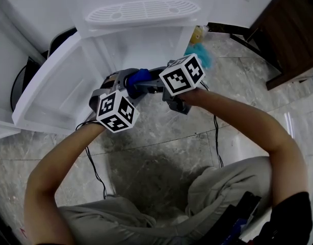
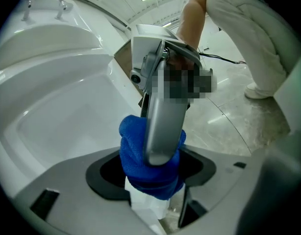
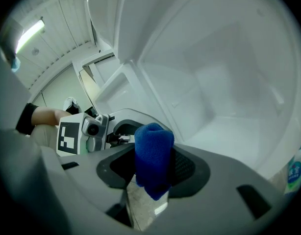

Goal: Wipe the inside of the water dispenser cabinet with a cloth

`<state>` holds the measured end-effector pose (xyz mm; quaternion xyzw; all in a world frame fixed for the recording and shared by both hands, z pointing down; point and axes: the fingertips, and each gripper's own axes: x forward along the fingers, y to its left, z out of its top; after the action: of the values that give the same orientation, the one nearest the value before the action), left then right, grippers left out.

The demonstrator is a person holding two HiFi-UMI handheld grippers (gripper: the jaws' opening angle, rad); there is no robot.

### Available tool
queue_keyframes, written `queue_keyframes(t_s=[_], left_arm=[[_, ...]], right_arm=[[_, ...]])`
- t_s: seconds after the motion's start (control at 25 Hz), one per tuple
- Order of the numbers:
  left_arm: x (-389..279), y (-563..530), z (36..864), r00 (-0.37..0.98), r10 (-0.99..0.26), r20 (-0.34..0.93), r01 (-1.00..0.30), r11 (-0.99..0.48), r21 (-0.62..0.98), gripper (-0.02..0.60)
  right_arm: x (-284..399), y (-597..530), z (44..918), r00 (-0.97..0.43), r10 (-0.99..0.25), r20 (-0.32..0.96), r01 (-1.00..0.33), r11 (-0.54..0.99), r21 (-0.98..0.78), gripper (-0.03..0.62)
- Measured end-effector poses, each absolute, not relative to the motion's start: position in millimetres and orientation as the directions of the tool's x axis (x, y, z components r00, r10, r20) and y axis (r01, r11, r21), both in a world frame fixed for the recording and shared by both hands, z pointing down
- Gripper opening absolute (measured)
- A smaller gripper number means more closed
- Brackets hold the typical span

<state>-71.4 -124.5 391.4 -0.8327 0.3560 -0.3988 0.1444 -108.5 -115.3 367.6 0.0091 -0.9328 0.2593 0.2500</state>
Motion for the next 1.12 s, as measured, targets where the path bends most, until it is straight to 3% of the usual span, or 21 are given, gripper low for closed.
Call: queue_keyframes(t_s=[0.24, 0.56, 0.72, 1.12], left_arm=[[-77.8, -127.7, 388.8, 0.456, -0.707, 0.54, -0.487, -0.706, -0.514, 0.27], [-101.4, -126.7, 401.1, 0.417, -0.701, 0.578, -0.517, -0.706, -0.483, 0.263], [-109.0, -123.1, 404.0, 0.405, -0.695, 0.594, -0.516, -0.71, -0.479, 0.009], [-122.5, -107.6, 426.7, 0.427, -0.642, 0.636, -0.528, -0.748, -0.401, 0.008]], right_arm=[[-101.8, -130.2, 366.9, -0.87, 0.103, 0.483, -0.154, 0.873, -0.463, 0.154], [-78.6, -169.3, 374.8, -0.842, -0.034, 0.538, -0.278, 0.883, -0.378, 0.152], [-80.3, -180.8, 375.6, -0.835, -0.08, 0.545, -0.302, 0.894, -0.331, 0.152], [-127.8, -210.4, 396.3, -0.787, -0.222, 0.575, -0.341, 0.934, -0.107, 0.152]])
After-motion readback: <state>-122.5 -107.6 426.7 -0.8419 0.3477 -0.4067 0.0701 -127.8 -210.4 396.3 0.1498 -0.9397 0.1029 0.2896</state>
